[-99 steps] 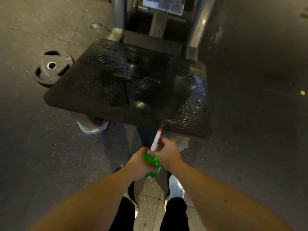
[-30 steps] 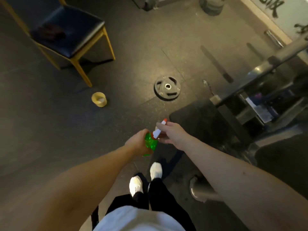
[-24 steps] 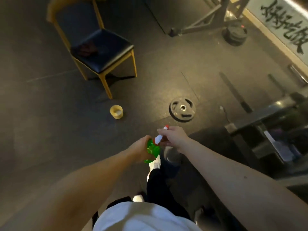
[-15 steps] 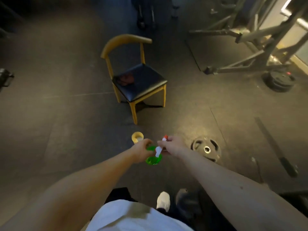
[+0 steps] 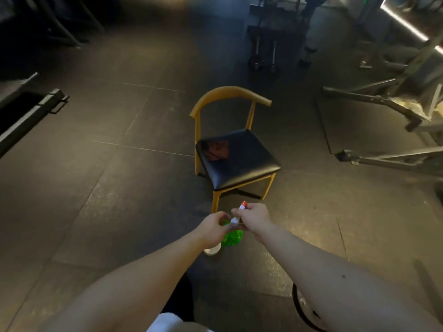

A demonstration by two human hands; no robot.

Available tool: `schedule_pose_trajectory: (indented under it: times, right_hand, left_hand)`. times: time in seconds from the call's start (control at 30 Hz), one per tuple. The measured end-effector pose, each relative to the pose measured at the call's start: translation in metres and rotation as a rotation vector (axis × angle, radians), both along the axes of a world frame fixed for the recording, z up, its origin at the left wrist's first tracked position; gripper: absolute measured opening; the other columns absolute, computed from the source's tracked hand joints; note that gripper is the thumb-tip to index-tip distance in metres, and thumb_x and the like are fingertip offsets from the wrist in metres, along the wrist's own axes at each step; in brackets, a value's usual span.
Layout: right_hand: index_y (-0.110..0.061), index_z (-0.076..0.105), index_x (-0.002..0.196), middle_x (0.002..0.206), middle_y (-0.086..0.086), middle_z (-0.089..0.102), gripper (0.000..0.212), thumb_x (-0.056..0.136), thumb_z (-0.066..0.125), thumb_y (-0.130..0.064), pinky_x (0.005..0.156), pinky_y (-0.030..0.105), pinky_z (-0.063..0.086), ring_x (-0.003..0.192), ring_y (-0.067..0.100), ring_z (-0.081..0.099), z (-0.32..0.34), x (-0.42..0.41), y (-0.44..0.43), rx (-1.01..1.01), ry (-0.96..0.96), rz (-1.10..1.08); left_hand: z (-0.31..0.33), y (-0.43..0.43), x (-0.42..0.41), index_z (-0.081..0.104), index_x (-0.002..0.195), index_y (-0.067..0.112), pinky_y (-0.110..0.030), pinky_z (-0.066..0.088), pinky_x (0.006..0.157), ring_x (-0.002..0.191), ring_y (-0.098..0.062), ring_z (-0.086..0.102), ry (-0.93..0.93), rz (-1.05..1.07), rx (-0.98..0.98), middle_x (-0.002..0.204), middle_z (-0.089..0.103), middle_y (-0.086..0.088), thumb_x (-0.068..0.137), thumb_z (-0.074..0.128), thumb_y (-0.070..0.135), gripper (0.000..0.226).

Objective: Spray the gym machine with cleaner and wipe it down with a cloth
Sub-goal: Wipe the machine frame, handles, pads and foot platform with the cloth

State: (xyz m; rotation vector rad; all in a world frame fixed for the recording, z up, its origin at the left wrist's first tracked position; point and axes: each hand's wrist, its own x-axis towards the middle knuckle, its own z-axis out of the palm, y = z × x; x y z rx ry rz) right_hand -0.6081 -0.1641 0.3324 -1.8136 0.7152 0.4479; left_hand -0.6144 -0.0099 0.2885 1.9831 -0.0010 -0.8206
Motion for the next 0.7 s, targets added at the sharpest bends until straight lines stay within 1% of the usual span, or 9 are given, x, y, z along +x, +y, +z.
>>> schedule_pose_trajectory:
  times: [0.17, 0.27, 0.37, 0.4, 0.47, 0.53, 0.63, 0.67, 0.7]
  right_hand:
    - [-0.012, 0.069, 0.087, 0.094, 0.014, 0.072, 0.011, 0.088, 0.08, -0.013, 0.077, 0.044, 0.065, 0.087, 0.026, 0.074, -0.015, 0.105, 0.036, -0.074, 0.051, -0.083]
    - [-0.015, 0.066, 0.079, 0.089, 0.01, 0.071, 0.018, 0.082, 0.083, -0.016, 0.083, 0.048, 0.063, 0.089, 0.027, 0.073, -0.02, 0.164, 0.047, -0.114, 0.072, -0.142]
    - [-0.015, 0.068, 0.076, 0.084, 0.008, 0.072, 0.016, 0.081, 0.083, -0.015, 0.083, 0.049, 0.063, 0.087, 0.027, 0.073, -0.024, 0.215, 0.046, -0.14, 0.077, -0.192]
    - [-0.015, 0.069, 0.078, 0.084, 0.007, 0.073, 0.014, 0.082, 0.083, -0.016, 0.083, 0.048, 0.063, 0.086, 0.026, 0.073, -0.025, 0.23, 0.044, -0.151, 0.075, -0.201]
    - [-0.016, 0.072, 0.088, 0.089, 0.005, 0.074, 0.013, 0.083, 0.083, -0.019, 0.08, 0.038, 0.062, 0.087, 0.021, 0.072, -0.026, 0.259, 0.036, -0.198, 0.075, -0.18]
    - [-0.015, 0.072, 0.1, 0.097, 0.005, 0.074, 0.019, 0.084, 0.083, -0.021, 0.072, 0.029, 0.055, 0.088, 0.018, 0.069, -0.03, 0.286, 0.024, -0.213, 0.072, -0.17]
    - [-0.013, 0.071, 0.116, 0.104, 0.004, 0.071, 0.03, 0.089, 0.079, -0.02, 0.085, 0.03, 0.054, 0.097, 0.019, 0.067, -0.04, 0.324, -0.002, -0.196, 0.085, -0.152]
    - [-0.013, 0.07, 0.122, 0.108, 0.005, 0.071, 0.035, 0.089, 0.079, -0.02, 0.09, 0.032, 0.054, 0.101, 0.02, 0.067, -0.044, 0.336, -0.012, -0.19, 0.094, -0.134]
    - [-0.013, 0.068, 0.128, 0.113, 0.006, 0.07, 0.04, 0.09, 0.078, -0.02, 0.096, 0.034, 0.054, 0.106, 0.022, 0.067, -0.048, 0.347, -0.022, -0.179, 0.1, -0.116]
  left_hand:
    - [-0.021, 0.026, 0.117, 0.056, 0.138, 0.025, -0.042, 0.054, 0.102, 0.119, -0.018, 0.061, 0.035, -0.083, 0.024, 0.131, 0.061, 0.003, 0.093, 0.071, 0.05, 0.054]
    - [-0.026, 0.032, 0.187, 0.059, 0.134, 0.025, -0.038, 0.053, 0.098, 0.113, -0.017, 0.061, 0.0, -0.171, 0.059, 0.126, 0.063, 0.002, 0.093, 0.072, 0.046, 0.048]
    - [-0.027, 0.027, 0.247, 0.063, 0.125, 0.026, -0.035, 0.052, 0.089, 0.104, -0.016, 0.063, -0.021, -0.224, 0.062, 0.114, 0.066, 0.002, 0.092, 0.074, 0.043, 0.039]
    - [-0.029, 0.023, 0.264, 0.065, 0.122, 0.026, -0.034, 0.052, 0.085, 0.099, -0.016, 0.064, -0.023, -0.227, 0.053, 0.108, 0.067, 0.003, 0.091, 0.076, 0.042, 0.037]
    - [-0.035, 0.012, 0.293, 0.065, 0.119, 0.024, -0.029, 0.048, 0.078, 0.09, -0.014, 0.062, -0.02, -0.215, 0.035, 0.1, 0.065, 0.005, 0.09, 0.078, 0.038, 0.035]
    - [-0.042, -0.001, 0.317, 0.064, 0.124, 0.022, -0.022, 0.044, 0.075, 0.093, -0.013, 0.061, -0.029, -0.212, 0.032, 0.1, 0.062, 0.007, 0.092, 0.077, 0.036, 0.037]
    - [-0.054, -0.027, 0.35, 0.061, 0.131, 0.018, -0.012, 0.042, 0.074, 0.102, -0.012, 0.06, -0.033, -0.217, 0.03, 0.11, 0.062, 0.005, 0.095, 0.073, 0.034, 0.041]
    - [-0.056, -0.036, 0.359, 0.06, 0.132, 0.017, -0.012, 0.044, 0.076, 0.103, -0.012, 0.06, -0.015, -0.206, 0.033, 0.111, 0.062, 0.004, 0.097, 0.071, 0.031, 0.04]
    - [-0.059, -0.046, 0.368, 0.06, 0.132, 0.016, -0.018, 0.048, 0.082, 0.106, -0.014, 0.062, 0.002, -0.191, 0.032, 0.112, 0.063, 0.003, 0.097, 0.071, 0.03, 0.039]
